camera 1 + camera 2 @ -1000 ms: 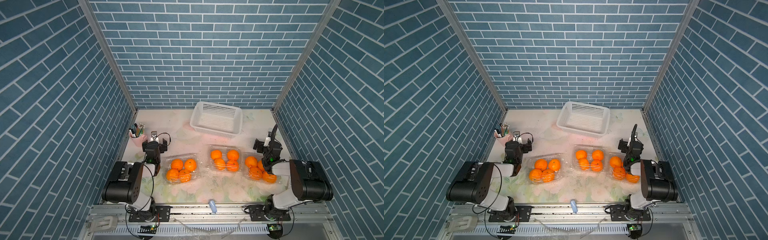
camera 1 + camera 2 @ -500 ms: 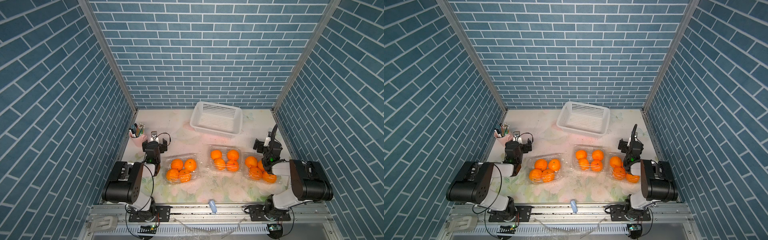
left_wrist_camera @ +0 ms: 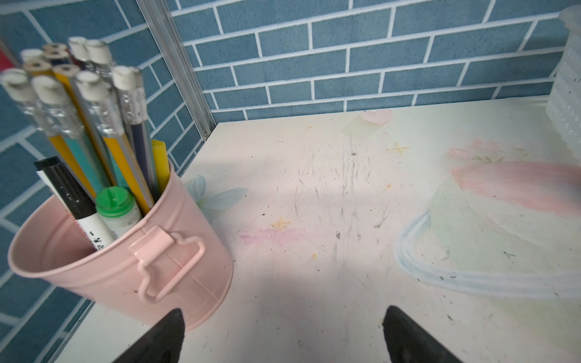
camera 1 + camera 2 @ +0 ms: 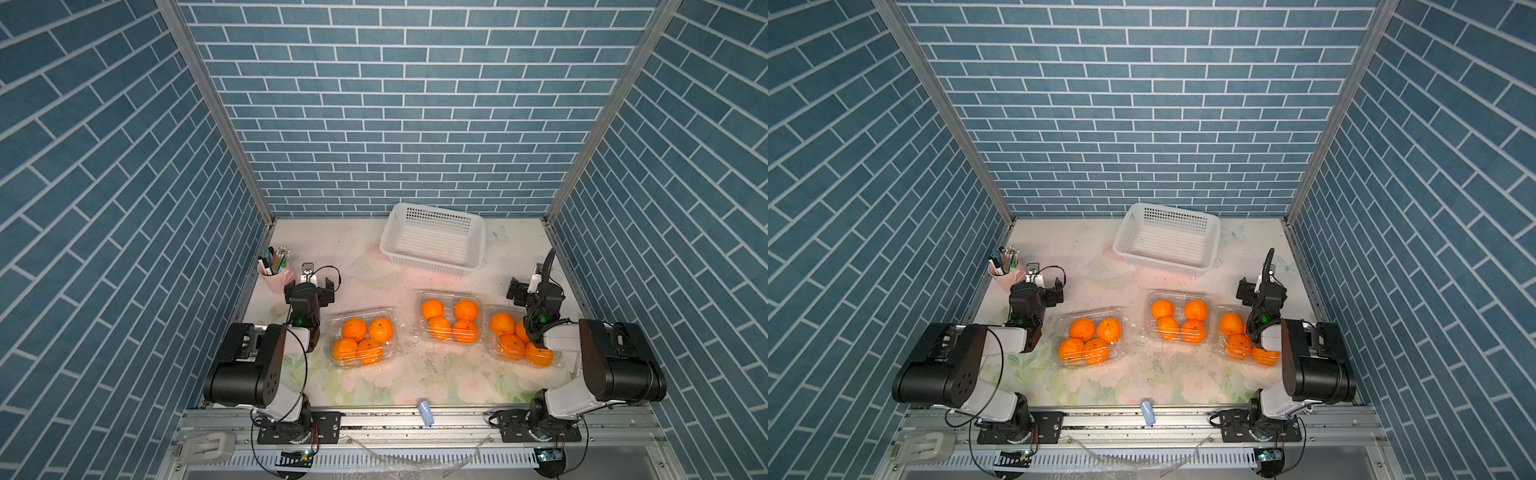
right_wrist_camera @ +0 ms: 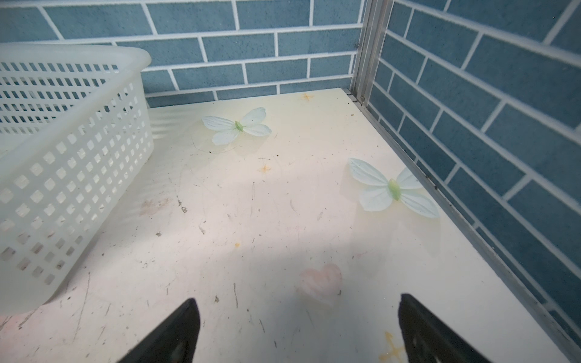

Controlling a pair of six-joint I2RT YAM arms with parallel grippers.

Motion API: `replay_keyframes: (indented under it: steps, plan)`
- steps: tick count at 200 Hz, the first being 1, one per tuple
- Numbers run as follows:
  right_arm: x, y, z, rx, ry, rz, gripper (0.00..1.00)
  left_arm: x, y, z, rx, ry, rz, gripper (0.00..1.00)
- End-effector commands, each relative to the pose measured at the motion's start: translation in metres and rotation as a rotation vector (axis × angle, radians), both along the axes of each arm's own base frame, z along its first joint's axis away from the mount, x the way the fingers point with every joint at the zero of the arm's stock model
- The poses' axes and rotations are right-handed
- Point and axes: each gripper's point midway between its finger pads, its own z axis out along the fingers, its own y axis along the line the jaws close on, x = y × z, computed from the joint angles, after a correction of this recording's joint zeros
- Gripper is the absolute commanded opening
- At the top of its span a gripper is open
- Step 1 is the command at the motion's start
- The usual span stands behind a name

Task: Take oranges out of containers
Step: Move the packing box to the center of the board.

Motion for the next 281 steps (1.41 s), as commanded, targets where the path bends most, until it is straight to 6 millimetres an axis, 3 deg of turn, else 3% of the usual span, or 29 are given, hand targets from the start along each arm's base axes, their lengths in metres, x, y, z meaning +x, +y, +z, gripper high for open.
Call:
replay_keyframes:
  steps: [1,44,60,83,100,143,175,198,212,230,256,281]
  plan:
    - [0.000,-0.003,-0.003,-0.021,0.014,-0.005,0.96,0.001,0.001,-0.002,-0.003,0.008,-0.002,0.99]
    - [0.000,-0.003,-0.003,-0.024,0.010,-0.006,0.94,0.001,0.001,-0.001,-0.002,0.005,-0.002,0.99]
    - [-0.003,-0.012,0.001,-0.037,-0.004,-0.073,0.95,0.000,-0.007,0.004,0.013,-0.012,-0.040,0.99]
    - [-0.023,-0.029,0.034,-0.041,-0.033,-0.194,0.97,-0.015,-0.022,0.036,0.111,-0.073,-0.050,0.99]
    - [-0.042,-0.045,0.060,0.059,-0.027,-0.329,0.98,-0.026,-0.035,0.062,0.147,-0.099,-0.055,0.99]
    - [-0.065,0.002,0.110,0.310,0.008,-0.134,0.98,-0.046,-0.080,0.122,-0.024,-0.086,-0.133,0.99]
    - [-0.090,0.032,0.131,0.406,0.101,0.000,0.98,-0.074,-0.156,0.151,-0.136,-0.045,-0.349,0.99]
    - [-0.106,0.064,0.137,0.494,0.219,0.144,0.98,-0.106,-0.212,0.154,-0.152,0.021,-0.488,0.99]
    - [-0.115,0.084,0.139,0.545,0.291,0.241,0.96,-0.128,-0.234,0.146,-0.189,0.071,-0.535,0.99]
    - [-0.127,0.109,0.145,0.591,0.361,0.376,0.94,-0.152,-0.250,0.130,-0.269,0.163,-0.561,0.99]
    - [-0.141,0.129,0.151,0.557,0.403,0.497,0.94,-0.186,-0.269,0.098,-0.406,0.312,-0.598,0.99]
    - [-0.147,0.142,0.146,0.496,0.459,0.560,0.94,-0.217,-0.295,0.091,-0.484,0.356,-0.667,0.99]
